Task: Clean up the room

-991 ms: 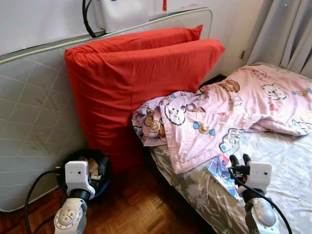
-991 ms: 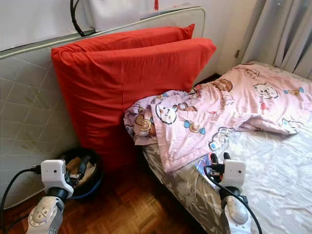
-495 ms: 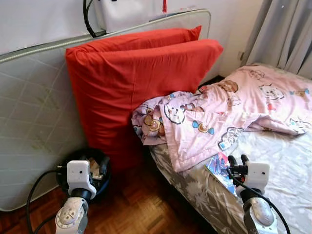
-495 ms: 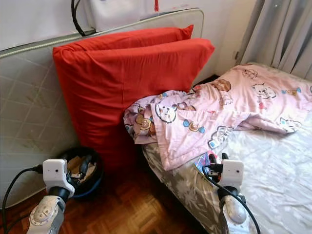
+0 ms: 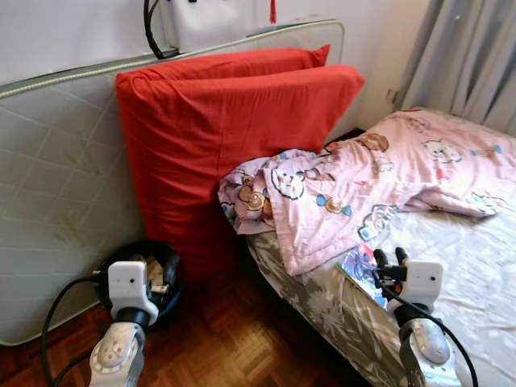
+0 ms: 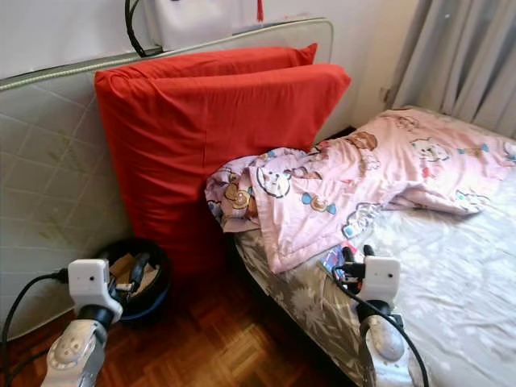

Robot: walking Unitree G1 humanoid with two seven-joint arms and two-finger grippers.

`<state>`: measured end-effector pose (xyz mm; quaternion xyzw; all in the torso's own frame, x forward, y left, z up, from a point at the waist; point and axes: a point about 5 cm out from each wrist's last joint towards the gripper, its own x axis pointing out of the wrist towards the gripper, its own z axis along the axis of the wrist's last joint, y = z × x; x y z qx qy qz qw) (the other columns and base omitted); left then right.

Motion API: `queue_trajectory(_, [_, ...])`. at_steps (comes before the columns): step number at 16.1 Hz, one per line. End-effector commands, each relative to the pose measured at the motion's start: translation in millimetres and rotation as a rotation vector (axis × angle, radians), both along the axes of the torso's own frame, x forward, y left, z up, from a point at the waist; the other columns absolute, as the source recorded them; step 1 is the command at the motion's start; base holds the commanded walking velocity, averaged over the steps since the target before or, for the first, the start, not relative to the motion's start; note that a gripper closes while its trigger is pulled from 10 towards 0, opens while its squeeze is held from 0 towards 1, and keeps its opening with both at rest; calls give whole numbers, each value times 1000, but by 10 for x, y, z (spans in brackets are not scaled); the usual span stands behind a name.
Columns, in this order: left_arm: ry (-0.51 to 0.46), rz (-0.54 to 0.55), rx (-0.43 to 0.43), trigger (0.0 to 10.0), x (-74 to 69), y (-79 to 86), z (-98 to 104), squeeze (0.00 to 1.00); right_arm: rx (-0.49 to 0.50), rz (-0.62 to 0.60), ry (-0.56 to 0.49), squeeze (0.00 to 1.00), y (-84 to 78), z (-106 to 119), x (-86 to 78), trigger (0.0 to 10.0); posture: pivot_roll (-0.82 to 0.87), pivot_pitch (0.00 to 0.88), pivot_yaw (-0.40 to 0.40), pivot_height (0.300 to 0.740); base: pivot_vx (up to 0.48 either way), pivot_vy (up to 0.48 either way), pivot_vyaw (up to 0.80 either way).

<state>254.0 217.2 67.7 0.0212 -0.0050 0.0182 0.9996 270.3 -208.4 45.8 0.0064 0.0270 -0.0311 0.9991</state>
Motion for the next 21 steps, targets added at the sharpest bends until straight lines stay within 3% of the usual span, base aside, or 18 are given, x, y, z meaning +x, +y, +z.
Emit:
queue_trajectory(1, [-3, -11, 14, 10000, -7, 30, 43, 0, 1, 12, -3, 0, 51, 12, 10, 10000, 10, 0, 20, 676, 0, 0, 0])
queue_trajectory(6, [-21, -18, 20, 10000, 70, 103, 165, 0, 31, 48, -31, 0, 227, 95, 126, 10000, 20, 20, 47, 676, 0, 0, 0])
queue_trajectory(13, [-27, -22, 2, 10000, 41, 115, 231, 0, 6, 47, -40, 0, 158, 147, 80, 10000, -2, 66, 41, 676, 0, 0, 0])
queue_trajectory(15, [-39, -28, -12, 10000, 76, 70, 251, 0, 5, 53, -47, 0, 163, 195, 93, 10000, -2, 76, 26, 672, 0, 0, 0])
queue_trajectory(18, [-39, -36, -29, 10000, 3, -12, 263, 0, 2, 62, -40, 0, 157, 184, -7, 10000, -27, 113, 25, 639, 0, 0, 0])
queue_trajectory(21, [-34, -49, -39, 10000, 65, -69, 254, 0, -1, 46, -55, 0, 133, 244, -60, 10000, -60, 145, 27, 639, 0, 0, 0])
